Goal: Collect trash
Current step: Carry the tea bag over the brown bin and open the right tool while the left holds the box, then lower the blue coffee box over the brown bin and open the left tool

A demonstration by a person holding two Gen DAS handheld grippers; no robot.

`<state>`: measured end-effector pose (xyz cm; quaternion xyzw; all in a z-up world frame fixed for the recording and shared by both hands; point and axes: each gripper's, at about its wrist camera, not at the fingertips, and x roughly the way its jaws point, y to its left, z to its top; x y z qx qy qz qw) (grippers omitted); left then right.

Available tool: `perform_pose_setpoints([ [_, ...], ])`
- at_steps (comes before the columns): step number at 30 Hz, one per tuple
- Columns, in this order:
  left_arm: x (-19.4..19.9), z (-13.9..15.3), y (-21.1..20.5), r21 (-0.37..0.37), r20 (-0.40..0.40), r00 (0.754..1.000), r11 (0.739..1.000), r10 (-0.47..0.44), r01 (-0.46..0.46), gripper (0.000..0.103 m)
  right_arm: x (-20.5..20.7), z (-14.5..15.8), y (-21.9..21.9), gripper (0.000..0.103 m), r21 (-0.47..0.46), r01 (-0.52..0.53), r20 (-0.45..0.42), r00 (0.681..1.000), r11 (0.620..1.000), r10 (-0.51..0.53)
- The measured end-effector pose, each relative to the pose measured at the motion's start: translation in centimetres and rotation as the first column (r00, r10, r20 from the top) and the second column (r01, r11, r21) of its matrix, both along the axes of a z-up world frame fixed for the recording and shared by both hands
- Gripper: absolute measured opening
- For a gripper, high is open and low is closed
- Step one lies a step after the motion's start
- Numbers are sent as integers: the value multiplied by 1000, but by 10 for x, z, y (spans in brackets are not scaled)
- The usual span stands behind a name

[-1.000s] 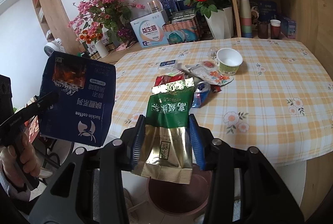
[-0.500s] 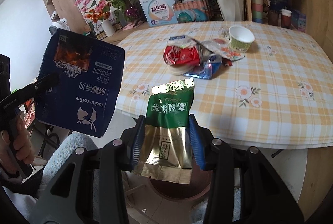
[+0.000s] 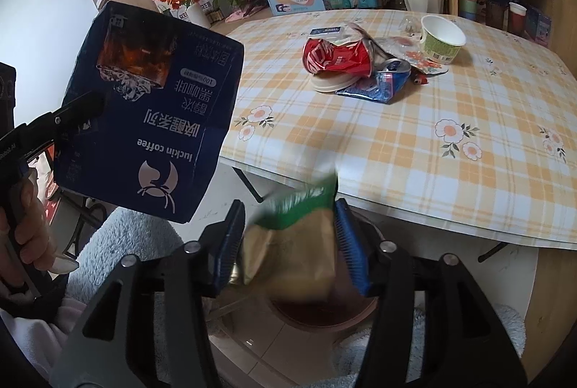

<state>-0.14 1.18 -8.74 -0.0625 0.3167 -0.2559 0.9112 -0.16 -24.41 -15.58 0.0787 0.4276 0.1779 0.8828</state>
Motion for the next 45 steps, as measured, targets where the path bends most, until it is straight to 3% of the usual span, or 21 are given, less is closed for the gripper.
perform_pose_setpoints([
  [6, 2, -6, -1, 9, -18, 1000, 1000, -3, 4, 15, 7, 7, -7, 69, -2, 34, 42, 999, 999, -34],
  [11, 4, -12, -4, 18, -36, 999, 1000, -13, 13, 15, 10, 24, -26, 95, -14, 136, 118, 984, 991, -133],
  [25, 1, -26, -32, 75, -75, 992, 991, -104, 110, 15, 5, 59, -82, 97, 0, 340, 227, 916, 940, -332],
  [39, 10, -45, -63, 122, -117, 973, 970, -197, 211, 15, 2, 48, -95, 97, 6, 345, 199, 919, 939, -339],
  [40, 13, -48, -65, 118, -134, 969, 967, -208, 224, 18, 2, 47, -96, 97, 6, 348, 198, 918, 937, -343],
  [43, 19, -51, -58, 87, -135, 979, 982, -155, 168, 75, 2, 46, -100, 97, 12, 353, 193, 917, 936, -349],
  [45, 20, -47, -49, 91, -96, 990, 990, -102, 111, 77, 1, 45, -101, 97, 8, 357, 193, 916, 934, -352],
])
